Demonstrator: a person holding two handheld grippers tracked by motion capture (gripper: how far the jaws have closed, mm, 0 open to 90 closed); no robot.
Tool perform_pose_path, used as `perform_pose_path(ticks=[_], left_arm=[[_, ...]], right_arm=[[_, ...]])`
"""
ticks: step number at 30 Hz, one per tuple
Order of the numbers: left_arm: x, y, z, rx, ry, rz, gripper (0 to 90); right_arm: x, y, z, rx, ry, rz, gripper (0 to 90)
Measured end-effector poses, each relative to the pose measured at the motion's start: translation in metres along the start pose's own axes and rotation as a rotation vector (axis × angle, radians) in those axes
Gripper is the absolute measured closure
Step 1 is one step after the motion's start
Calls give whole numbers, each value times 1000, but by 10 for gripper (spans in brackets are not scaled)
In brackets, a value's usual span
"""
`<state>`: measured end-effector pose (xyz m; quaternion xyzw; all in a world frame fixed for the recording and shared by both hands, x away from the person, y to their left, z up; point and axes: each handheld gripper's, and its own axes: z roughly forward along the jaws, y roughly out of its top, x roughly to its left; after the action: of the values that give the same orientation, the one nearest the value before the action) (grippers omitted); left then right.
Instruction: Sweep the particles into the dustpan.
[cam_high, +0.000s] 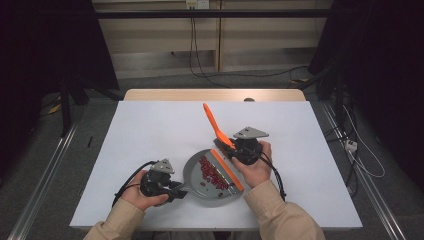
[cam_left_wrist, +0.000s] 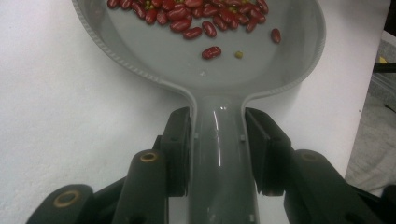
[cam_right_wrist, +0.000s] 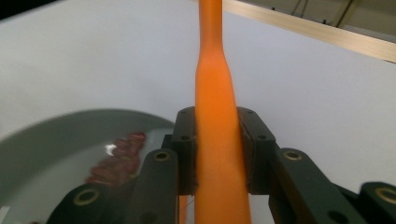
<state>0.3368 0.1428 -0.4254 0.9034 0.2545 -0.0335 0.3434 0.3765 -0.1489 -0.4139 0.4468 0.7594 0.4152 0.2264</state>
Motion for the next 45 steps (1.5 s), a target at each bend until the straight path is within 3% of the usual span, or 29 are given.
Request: perform_pose_path(ticks=[2,4,7,8,9,11,12,14,16,20,25,27,29,31,34,36,39,41,45], left_arm=[[0,0,0,1,-3,-3,629],[1,0,0,2,-3,-3,628],[0,0,0,-1,-1,-1,629],[0,0,0,-2,-1,-1,628],[0,0,0,-3,-1,-2,628],[1,0,0,1,-1,-1,628],[1,-1,0,2,-1,-3,628],[1,-1,0,-2,-1,-2,628],[0,-1,0,-6,1,1,627],[0,-2,0,-10,3,6,624],[-3,-2,-2,-13,21,9,574],[-4,-2,-2,-14,26,16,567],[-5,-1,1,-4,41,27,552],[-6,0,4,4,47,33,551],[-9,2,7,-9,49,38,556],[-8,3,10,2,54,47,571],[-7,3,13,13,60,55,625],[-8,2,13,-6,58,63,628],[-8,-2,13,-34,71,82,631]], right_arm=[[0,-6,5,20,-31,-18,717],[3,-10,7,-4,-14,-9,716],[16,-9,9,18,22,-26,714],[20,-8,8,23,12,-44,714],[22,-7,7,22,22,-40,714],[22,-5,2,-17,70,30,717],[23,-3,0,-18,81,40,716],[24,-1,-3,-26,74,4,716],[20,1,-5,-37,81,17,716],[6,1,-7,-36,34,29,716],[-8,-8,0,6,-61,1,716],[-4,-13,4,-8,-38,17,715],[6,-12,4,6,-32,-15,714],[16,-11,5,9,15,-9,714],[24,-9,3,-2,29,-27,714],[22,-6,0,-22,84,48,716],[21,-4,-4,-21,65,28,716],[15,-4,-6,-30,79,65,715],[5,-5,-11,-30,60,67,715]])
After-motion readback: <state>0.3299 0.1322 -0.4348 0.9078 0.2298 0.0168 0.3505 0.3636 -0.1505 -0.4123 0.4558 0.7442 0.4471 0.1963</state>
